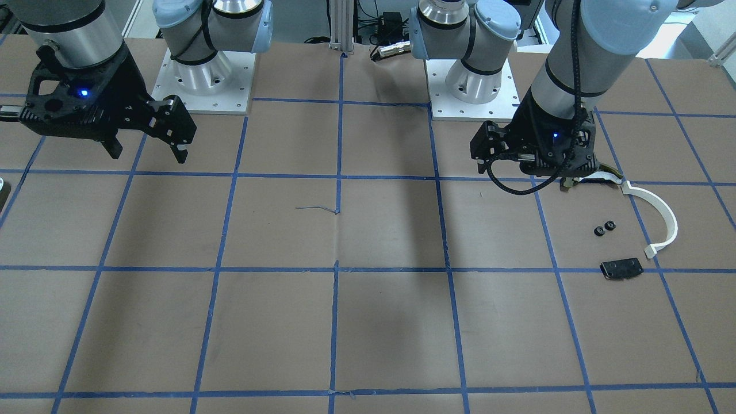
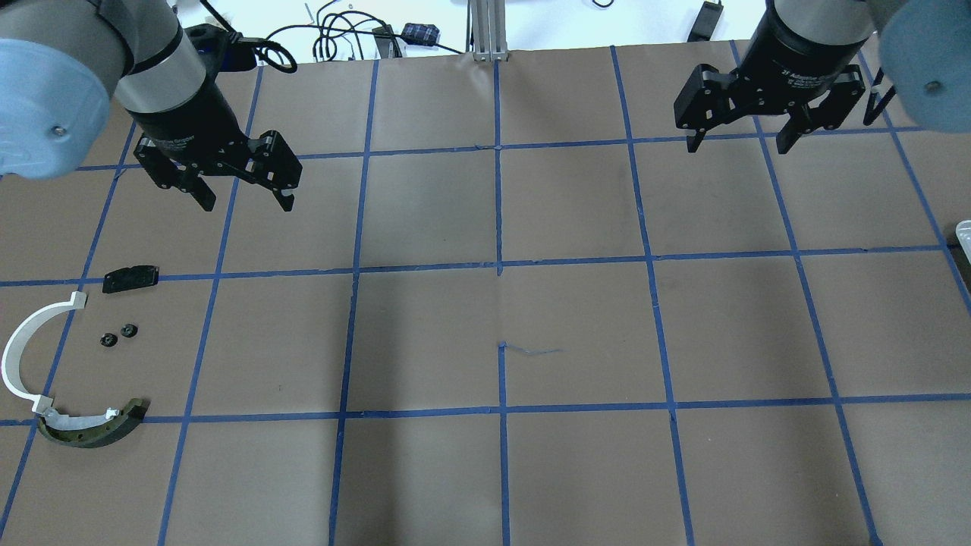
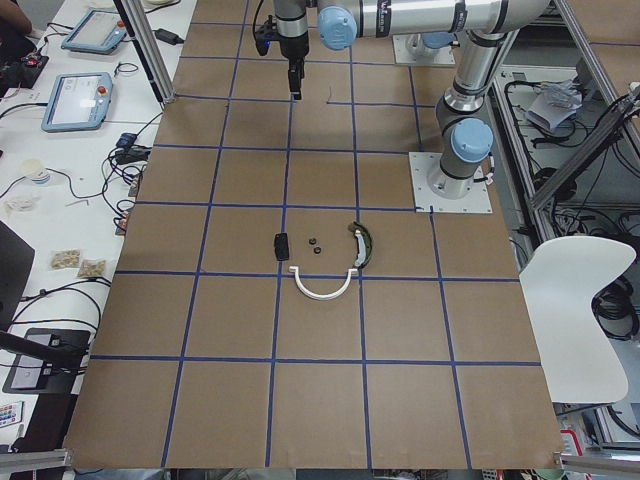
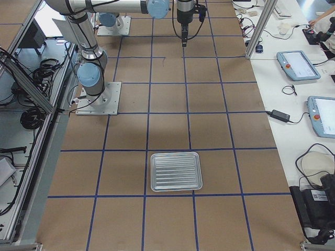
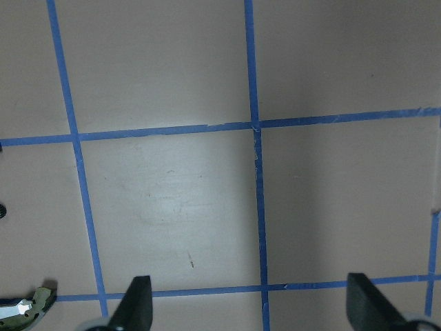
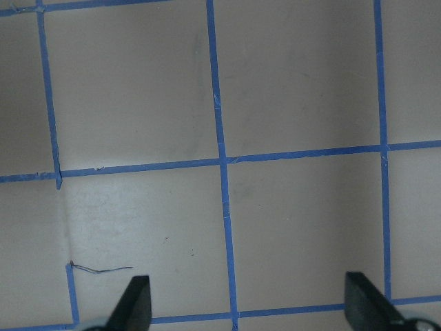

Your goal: Place bearing gear from tray to pile

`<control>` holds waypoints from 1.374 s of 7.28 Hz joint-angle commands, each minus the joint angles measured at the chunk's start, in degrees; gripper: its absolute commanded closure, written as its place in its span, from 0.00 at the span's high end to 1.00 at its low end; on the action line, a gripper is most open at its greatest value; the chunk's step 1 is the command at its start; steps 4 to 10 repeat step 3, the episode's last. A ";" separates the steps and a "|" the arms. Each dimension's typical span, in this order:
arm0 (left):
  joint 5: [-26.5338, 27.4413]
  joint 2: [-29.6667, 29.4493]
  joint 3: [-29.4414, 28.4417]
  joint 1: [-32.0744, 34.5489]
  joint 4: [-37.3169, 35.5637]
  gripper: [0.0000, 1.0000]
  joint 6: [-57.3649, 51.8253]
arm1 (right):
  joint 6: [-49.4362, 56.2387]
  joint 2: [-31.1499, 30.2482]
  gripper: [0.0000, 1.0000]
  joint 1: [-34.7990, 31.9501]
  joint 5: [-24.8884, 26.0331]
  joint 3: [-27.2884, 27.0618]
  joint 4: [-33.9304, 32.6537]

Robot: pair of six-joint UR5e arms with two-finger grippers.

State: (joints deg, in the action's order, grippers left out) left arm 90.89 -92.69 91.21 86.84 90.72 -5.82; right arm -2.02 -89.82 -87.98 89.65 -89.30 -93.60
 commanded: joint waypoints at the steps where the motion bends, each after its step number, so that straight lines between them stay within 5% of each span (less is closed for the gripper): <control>1: -0.28 1.20 0.20 -0.27 1.65 1.00 0.02 | 0.00 0.00 1.00 0.00 0.00 0.00 0.00; 10: -0.19 1.46 0.20 -0.18 1.57 1.00 0.02 | 0.00 0.09 1.00 0.00 0.00 0.00 0.00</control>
